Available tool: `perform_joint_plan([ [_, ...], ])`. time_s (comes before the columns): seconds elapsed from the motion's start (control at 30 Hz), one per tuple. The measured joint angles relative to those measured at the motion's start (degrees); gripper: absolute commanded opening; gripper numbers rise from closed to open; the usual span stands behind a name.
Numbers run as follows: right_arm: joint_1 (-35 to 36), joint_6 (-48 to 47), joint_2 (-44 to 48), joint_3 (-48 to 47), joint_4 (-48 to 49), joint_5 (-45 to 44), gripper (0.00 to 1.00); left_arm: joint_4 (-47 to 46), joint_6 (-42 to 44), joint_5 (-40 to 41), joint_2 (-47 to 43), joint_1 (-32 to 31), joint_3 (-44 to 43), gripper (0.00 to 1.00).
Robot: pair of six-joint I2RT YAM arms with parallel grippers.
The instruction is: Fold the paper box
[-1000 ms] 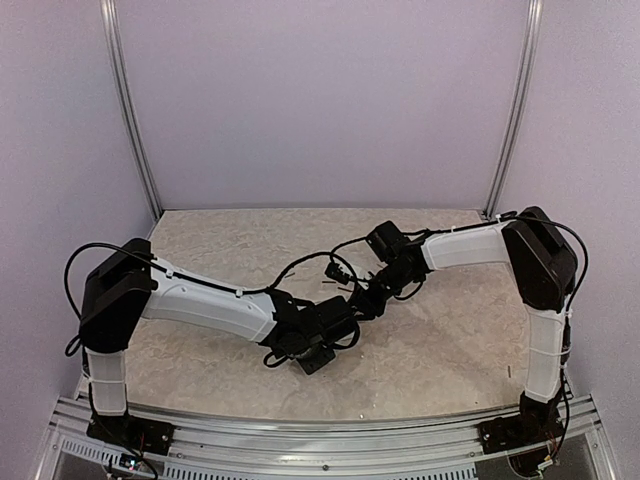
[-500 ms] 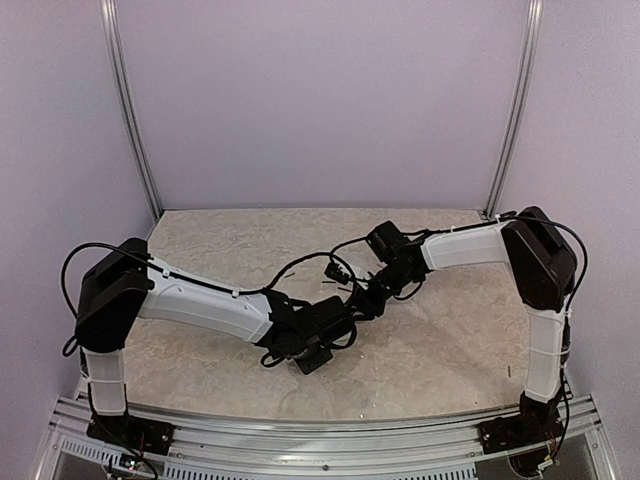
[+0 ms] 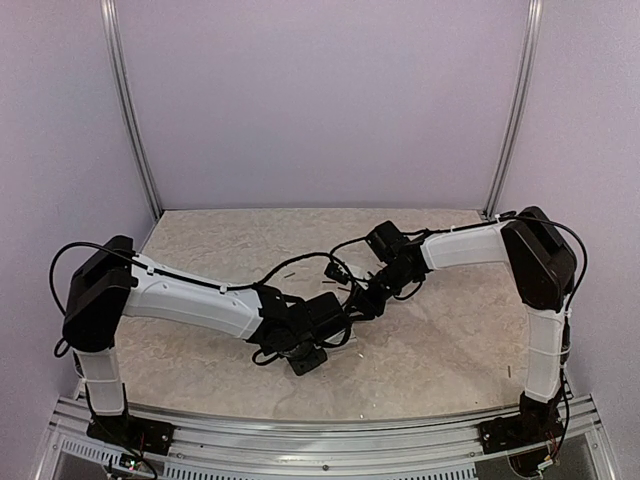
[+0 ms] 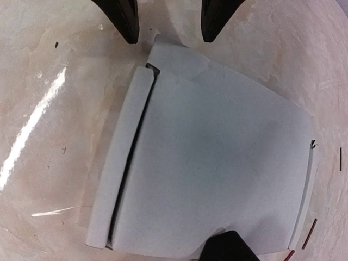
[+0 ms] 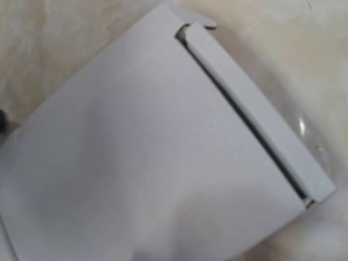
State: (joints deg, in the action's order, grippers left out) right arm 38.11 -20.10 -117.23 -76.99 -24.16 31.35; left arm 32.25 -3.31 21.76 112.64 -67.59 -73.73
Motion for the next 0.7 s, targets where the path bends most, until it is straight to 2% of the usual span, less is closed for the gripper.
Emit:
perform_joint_plan([
  [0.2, 0.0, 0.0, 0.0, 0.0, 0.0, 0.0, 0.35, 1.4, 0.4, -4.5, -8.3, 0.7, 2.7, 0.40],
  [0.3, 0.0, 0.0, 0.0, 0.0, 0.0, 0.0, 0.35, 1.1, 0.0, -5.7, -11.1, 2.1, 4.2, 0.37],
  [0.5, 0.0, 0.0, 0.0, 0.0, 0.0, 0.0, 0.34, -1.4, -2.2, -7.2, -12.6, 9.1, 7.1, 0.31],
  [0.7, 0.0, 0.0, 0.0, 0.0, 0.0, 0.0, 0.34, -4.3, -1.7, -7.7, -11.6, 10.6, 7.4, 0.29],
])
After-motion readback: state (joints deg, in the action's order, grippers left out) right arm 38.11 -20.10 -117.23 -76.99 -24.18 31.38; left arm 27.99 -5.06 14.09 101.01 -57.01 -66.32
